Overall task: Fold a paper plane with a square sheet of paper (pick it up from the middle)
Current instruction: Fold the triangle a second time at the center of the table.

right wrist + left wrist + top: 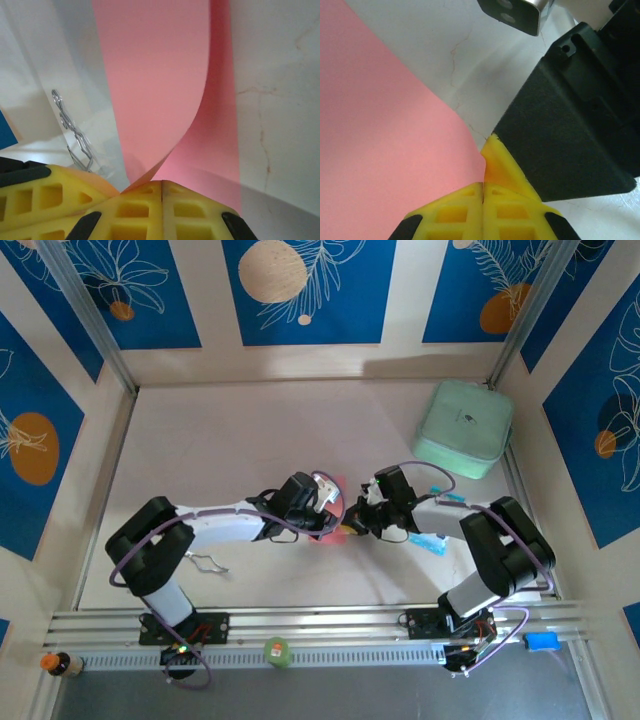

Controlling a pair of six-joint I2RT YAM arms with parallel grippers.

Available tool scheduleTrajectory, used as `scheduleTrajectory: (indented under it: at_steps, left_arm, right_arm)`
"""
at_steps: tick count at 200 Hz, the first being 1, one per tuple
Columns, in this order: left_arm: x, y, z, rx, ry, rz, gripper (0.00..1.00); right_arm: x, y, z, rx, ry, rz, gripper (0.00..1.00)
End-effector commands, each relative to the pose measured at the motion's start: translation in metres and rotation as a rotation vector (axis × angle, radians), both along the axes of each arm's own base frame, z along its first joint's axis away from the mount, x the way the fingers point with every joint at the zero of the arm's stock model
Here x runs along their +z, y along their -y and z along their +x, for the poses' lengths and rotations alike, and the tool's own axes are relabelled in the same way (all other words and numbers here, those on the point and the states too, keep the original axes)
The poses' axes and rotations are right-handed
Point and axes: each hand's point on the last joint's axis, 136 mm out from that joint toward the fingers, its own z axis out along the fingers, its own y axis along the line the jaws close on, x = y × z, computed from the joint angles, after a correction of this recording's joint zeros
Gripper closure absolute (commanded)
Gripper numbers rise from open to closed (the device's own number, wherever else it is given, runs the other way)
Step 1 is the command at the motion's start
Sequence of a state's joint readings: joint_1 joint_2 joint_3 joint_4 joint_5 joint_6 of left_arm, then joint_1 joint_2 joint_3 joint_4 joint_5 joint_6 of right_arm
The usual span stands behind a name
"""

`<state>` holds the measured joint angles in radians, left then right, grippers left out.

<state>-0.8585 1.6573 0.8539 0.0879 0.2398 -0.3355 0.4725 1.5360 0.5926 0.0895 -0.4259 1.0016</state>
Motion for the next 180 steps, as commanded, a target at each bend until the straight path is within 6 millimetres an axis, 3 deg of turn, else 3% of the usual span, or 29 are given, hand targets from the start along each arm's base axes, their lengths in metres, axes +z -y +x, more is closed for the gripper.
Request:
scheduleTrajectory:
  at_steps: [1,72,119,154,180]
  left_arm:
    - [-0.005,0.002,-0.002,-0.020,-0.049,0.003,0.97]
    - [-0.015,-0.002,-0.003,-0.040,-0.065,0.038,0.89]
    - [-0.012,-0.004,0.000,-0.021,-0.061,0.028,1.00]
    - [-0.010,-0.005,0.004,0.017,-0.081,-0.005,1.00]
    - [-0.006,-0.002,0.005,0.032,-0.091,-0.041,1.00]
  right_arm:
    - [0.003,-0.006,-0.001,0.007,-0.007,0.038,1.00]
    - [-0.001,-0.004,-0.001,0.001,-0.019,0.032,0.99]
    - [-0.002,-0.002,-0.003,0.003,-0.025,0.017,0.99]
    - [-0.012,0.010,-0.014,-0.008,-0.009,-0.091,1.00]
    - [-0.021,0.008,-0.021,-0.012,0.013,-0.129,1.00]
